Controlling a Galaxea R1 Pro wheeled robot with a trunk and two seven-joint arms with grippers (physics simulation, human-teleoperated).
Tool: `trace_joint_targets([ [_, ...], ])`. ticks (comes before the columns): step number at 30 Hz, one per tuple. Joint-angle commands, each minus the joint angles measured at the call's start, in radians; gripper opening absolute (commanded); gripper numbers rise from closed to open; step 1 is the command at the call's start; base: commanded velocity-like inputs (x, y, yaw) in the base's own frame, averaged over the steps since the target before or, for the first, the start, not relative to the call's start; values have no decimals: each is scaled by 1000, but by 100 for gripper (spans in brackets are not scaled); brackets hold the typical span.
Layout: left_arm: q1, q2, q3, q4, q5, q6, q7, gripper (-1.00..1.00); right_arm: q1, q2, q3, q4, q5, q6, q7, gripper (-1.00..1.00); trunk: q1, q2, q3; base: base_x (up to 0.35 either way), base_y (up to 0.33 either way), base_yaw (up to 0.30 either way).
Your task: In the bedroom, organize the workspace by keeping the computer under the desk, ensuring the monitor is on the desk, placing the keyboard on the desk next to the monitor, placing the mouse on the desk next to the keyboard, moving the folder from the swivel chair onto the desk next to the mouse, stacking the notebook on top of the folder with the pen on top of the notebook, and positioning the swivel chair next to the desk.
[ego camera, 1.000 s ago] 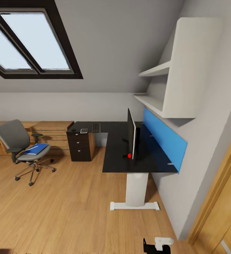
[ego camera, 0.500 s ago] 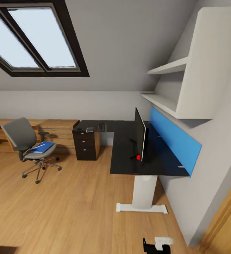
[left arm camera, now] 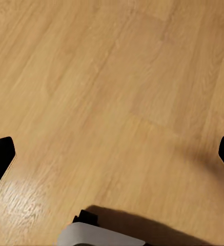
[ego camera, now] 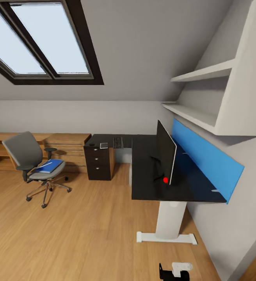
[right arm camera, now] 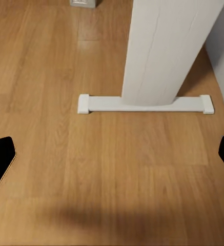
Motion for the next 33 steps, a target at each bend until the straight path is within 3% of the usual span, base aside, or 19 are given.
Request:
trace_joint_targets([
  [1,0,1,-8,0,8,-4,2,100,0,1,9,1,-4,-2,-5,100,1,-1,0,213,251,0],
  [33,0,1,-10,1,7,-4,2,100,0,3,10,4,-3,-2,-5,100,1,-1,0,190,262,0],
])
